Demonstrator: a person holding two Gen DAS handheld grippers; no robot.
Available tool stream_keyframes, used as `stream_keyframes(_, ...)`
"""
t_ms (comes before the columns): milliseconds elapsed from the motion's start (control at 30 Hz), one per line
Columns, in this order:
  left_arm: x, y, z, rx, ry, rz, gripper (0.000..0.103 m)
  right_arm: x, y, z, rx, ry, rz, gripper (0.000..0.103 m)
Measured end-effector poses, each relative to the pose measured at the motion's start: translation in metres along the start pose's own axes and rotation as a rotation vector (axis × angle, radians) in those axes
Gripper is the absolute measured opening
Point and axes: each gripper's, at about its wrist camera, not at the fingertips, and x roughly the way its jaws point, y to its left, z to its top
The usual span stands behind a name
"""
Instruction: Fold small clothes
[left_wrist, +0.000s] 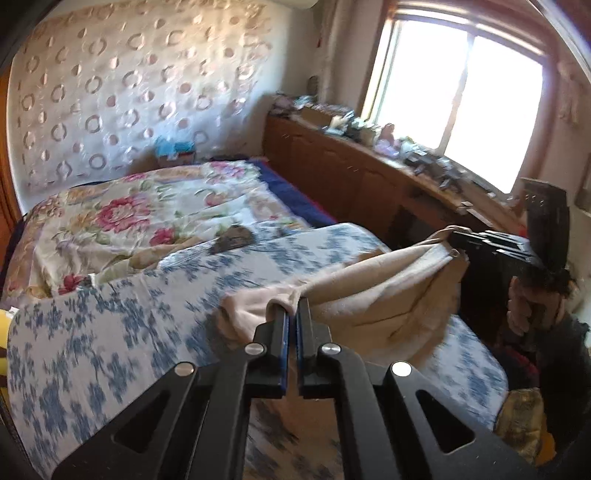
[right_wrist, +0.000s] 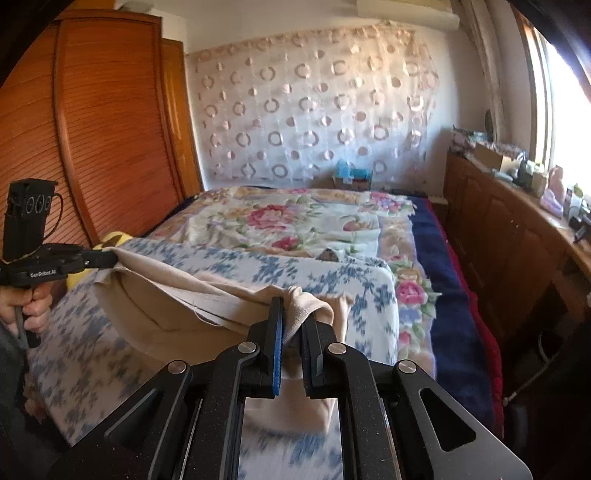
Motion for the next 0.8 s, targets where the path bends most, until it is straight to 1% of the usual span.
stream_keyframes(67, 0.023, 0.013, 0.006, -0.020, 0.022, 0.015, 0.003, 0.023, -0.009, 0.006, 0.015, 0.025, 0.001, 0.006)
stream_keyframes(133, 0.038, 0.028, 0.009, -0.041, 0.021, 0.054, 0.008, 0.053, -0.022, 0.011, 0.040, 0.062, -0.013, 0.007)
stream_keyframes(167, 0.040, 0.034, 0.009, -0.047, 0.010, 0.065, 0.011, 0.063, -0.027, 0.011, 0.049, 0.079, -0.037, 0.014)
stream_keyframes(200, 0.042, 0.039, 0.009, -0.050, 0.002, 0.057, 0.017, 0.071, -0.032, 0.010, 0.057, 0.088, -0.070, 0.017)
stream_keyframes(233, 0.044, 0.042, 0.008, -0.053, 0.005, 0.052, 0.020, 0.077, -0.037, 0.010, 0.067, 0.090, -0.075, 0.028)
stream_keyframes(267, 0.046, 0.045, 0.005, -0.049, 0.017, 0.052, 0.021, 0.080, -0.040, 0.010, 0.076, 0.091, -0.074, 0.044)
stream_keyframes(300, 0.047, 0.045, 0.003, -0.034, 0.029, 0.051, 0.021, 0.080, -0.042, 0.007, 0.079, 0.089, -0.079, 0.047)
stream_keyframes(367, 0.047, 0.042, -0.006, 0.002, 0.049, 0.051, 0.024, 0.079, -0.043, 0.006, 0.050, 0.098, -0.075, 0.047)
stream_keyframes(433, 0.050, 0.039, -0.012, 0.019, 0.076, 0.027, 0.027, 0.077, -0.043, 0.001, 0.015, 0.110, -0.065, 0.048)
stream_keyframes(567, 0.051, 0.027, -0.025, 0.030, 0.117, -0.014, 0.028, 0.086, -0.042, -0.008, -0.039, 0.167, -0.021, 0.051)
stream_keyframes(633, 0.055, 0.021, -0.031, 0.036, 0.142, -0.033, 0.028, 0.094, -0.044, -0.013, -0.058, 0.196, -0.019, 0.051)
stream_keyframes(733, 0.062, 0.011, -0.037, 0.059, 0.173, -0.048, 0.028, 0.103, -0.050, -0.015, -0.039, 0.214, -0.006, 0.051)
stream_keyframes(800, 0.066, 0.006, -0.038, 0.077, 0.188, -0.055, 0.028, 0.108, -0.051, -0.014, -0.033, 0.210, 0.029, 0.050)
